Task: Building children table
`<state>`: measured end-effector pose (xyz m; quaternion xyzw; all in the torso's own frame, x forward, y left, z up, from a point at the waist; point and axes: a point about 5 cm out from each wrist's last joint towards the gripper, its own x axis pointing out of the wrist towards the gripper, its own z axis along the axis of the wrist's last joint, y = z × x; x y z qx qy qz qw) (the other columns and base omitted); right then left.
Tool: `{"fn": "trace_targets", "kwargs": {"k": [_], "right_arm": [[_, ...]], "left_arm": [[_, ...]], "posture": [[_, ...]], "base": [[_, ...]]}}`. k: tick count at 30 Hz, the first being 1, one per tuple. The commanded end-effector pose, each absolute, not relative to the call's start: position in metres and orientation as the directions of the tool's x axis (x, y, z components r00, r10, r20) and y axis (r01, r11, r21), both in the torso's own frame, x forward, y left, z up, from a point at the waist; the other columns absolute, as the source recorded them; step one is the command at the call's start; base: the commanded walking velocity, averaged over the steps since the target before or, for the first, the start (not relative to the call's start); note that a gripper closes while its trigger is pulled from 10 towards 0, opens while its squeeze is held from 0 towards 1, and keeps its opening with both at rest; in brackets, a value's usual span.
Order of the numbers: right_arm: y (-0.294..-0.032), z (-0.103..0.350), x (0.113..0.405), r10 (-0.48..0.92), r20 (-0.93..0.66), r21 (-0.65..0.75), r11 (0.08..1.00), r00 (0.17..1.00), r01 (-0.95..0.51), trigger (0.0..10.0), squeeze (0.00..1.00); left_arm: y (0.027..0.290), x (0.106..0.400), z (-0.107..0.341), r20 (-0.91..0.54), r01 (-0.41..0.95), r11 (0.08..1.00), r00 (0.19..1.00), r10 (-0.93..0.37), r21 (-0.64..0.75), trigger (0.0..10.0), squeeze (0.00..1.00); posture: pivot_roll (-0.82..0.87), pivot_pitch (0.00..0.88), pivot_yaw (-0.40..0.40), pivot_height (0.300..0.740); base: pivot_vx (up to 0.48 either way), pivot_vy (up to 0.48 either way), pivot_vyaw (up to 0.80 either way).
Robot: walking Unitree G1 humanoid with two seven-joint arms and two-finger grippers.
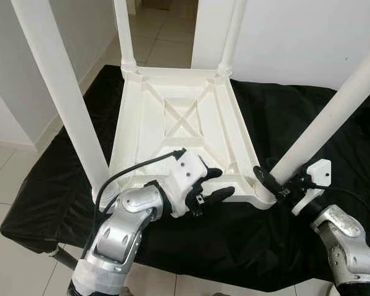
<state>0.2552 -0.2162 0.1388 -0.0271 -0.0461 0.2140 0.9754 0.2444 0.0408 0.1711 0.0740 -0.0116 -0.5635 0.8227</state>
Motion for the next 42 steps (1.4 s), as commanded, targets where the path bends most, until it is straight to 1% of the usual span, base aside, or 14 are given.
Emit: {"fn": "trace_targets", "kwargs": {"k": [1, 3, 6, 8, 10, 11, 12, 14, 17, 25, 26, 35, 36, 42], "right_arm": [[-0.215, 0.135, 0.254, 0.386, 0.056, -0.062, 0.922, 0.921, -0.383, 10.0, 0.00], [-0.212, 0.135, 0.254, 0.353, 0.058, -0.054, 0.935, 0.934, -0.351, 10.0, 0.00], [-0.210, 0.131, 0.254, 0.201, 0.044, -0.049, 0.979, 0.979, -0.199, 10.0, 0.00], [-0.203, 0.127, 0.253, -0.019, 0.024, 0.041, 0.999, 1.000, 0.018, 10.0, 0.00], [-0.203, 0.127, 0.253, -0.019, 0.024, 0.041, 0.999, 1.000, 0.018, 10.0, 0.00], [-0.202, 0.125, 0.253, -0.140, 0.002, 0.069, 0.988, 0.990, 0.140, 10.0, 0.00], [-0.202, 0.125, 0.253, -0.140, 0.002, 0.069, 0.988, 0.990, 0.140, 10.0, 0.00], [-0.196, 0.120, 0.253, -0.321, -0.052, 0.130, 0.937, 0.946, 0.325, 10.0, 0.00], [-0.191, 0.120, 0.255, -0.418, -0.068, 0.125, 0.898, 0.906, 0.423, 10.0, 0.00], [-0.168, 0.138, 0.259, -0.338, 0.029, 0.120, 0.935, 0.941, 0.333, 10.0, 0.00], [-0.168, 0.141, 0.259, -0.303, 0.058, 0.120, 0.948, 0.951, 0.295, 10.0, 1.00], [-0.181, 0.152, 0.258, -0.185, 0.135, 0.096, 0.980, 0.973, 0.172, 10.0, 1.00], [-0.186, 0.153, 0.258, -0.113, 0.149, 0.072, 0.992, 0.982, 0.103, 10.0, 0.00], [-0.195, 0.154, 0.260, 0.059, 0.161, 0.015, 0.998, 0.985, -0.062, 10.0, 0.00]], "left_arm": [[0.040, 0.243, 0.168, -0.078, 0.922, 0.362, 0.374, -0.924, 0.139, 10.0, 0.00], [0.041, 0.244, 0.168, -0.080, 0.921, 0.363, 0.376, -0.923, 0.139, 10.0, 0.00], [0.041, 0.246, 0.167, -0.087, 0.918, 0.372, 0.385, -0.919, 0.140, 10.0, 0.00], [0.039, 0.247, 0.166, -0.089, 0.917, 0.375, 0.389, -0.917, 0.135, 10.0, 0.00], [0.039, 0.247, 0.166, -0.089, 0.917, 0.375, 0.389, -0.917, 0.135, 10.0, 0.00], [0.038, 0.247, 0.166, -0.089, 0.918, 0.374, 0.387, -0.918, 0.134, 10.0, 0.00], [0.038, 0.247, 0.166, -0.089, 0.918, 0.374, 0.387, -0.918, 0.134, 10.0, 0.00], [0.037, 0.248, 0.167, -0.089, 0.919, 0.372, 0.385, -0.919, 0.133, 10.0, 0.00], [0.036, 0.248, 0.168, -0.088, 0.918, 0.372, 0.385, -0.919, 0.135, 10.0, 0.00], [0.036, 0.250, 0.169, -0.080, 0.915, 0.382, 0.394, -0.916, 0.132, 10.0, 0.00], [0.035, 0.250, 0.169, -0.079, 0.915, 0.381, 0.393, -0.916, 0.133, 10.0, 0.00], [0.034, 0.250, 0.169, -0.077, 0.913, 0.386, 0.397, -0.914, 0.134, 10.0, 0.00], [0.033, 0.249, 0.169, -0.076, 0.913, 0.386, 0.398, -0.914, 0.134, 10.0, 0.00], [0.032, 0.248, 0.169, -0.075, 0.914, 0.382, 0.394, -0.916, 0.134, 10.0, 0.00]], "posture": [[-0.06, 0.000, -0.033, 0.740], [-0.07, 0.000, -0.029, 0.740], [-0.07, 0.000, -0.028, 0.740], [-0.08, 0.000, -0.014, 0.740], [-0.08, 0.000, -0.014, 0.740], [-0.08, 0.000, -0.011, 0.740], [-0.08, 0.000, -0.011, 0.740], [-0.08, 0.000, -0.011, 0.740], [-0.08, 0.000, -0.006, 0.740], [-0.08, 0.000, -0.005, 0.740], [-0.08, 0.000, -0.009, 0.740], [-0.08, 0.000, -0.017, 0.740], [-0.08, 0.000, -0.018, 0.740], [-0.08, 0.000, -0.019, 0.740]], "base": [[0.000, 0.000, 0.00], [0.000, 0.000, 0.00], [0.000, 0.000, 0.00], [0.000, 0.000, 0.00], [0.000, 0.000, 0.00], [0.000, 0.000, 0.00], [0.000, 0.000, 0.00], [0.000, 0.000, 0.00], [0.000, 0.000, 0.00], [0.000, 0.000, 0.00], [0.000, 0.000, 0.00], [0.000, 0.000, 0.00], [0.000, 0.000, 0.00], [0.000, 0.000, 0.00]]}}
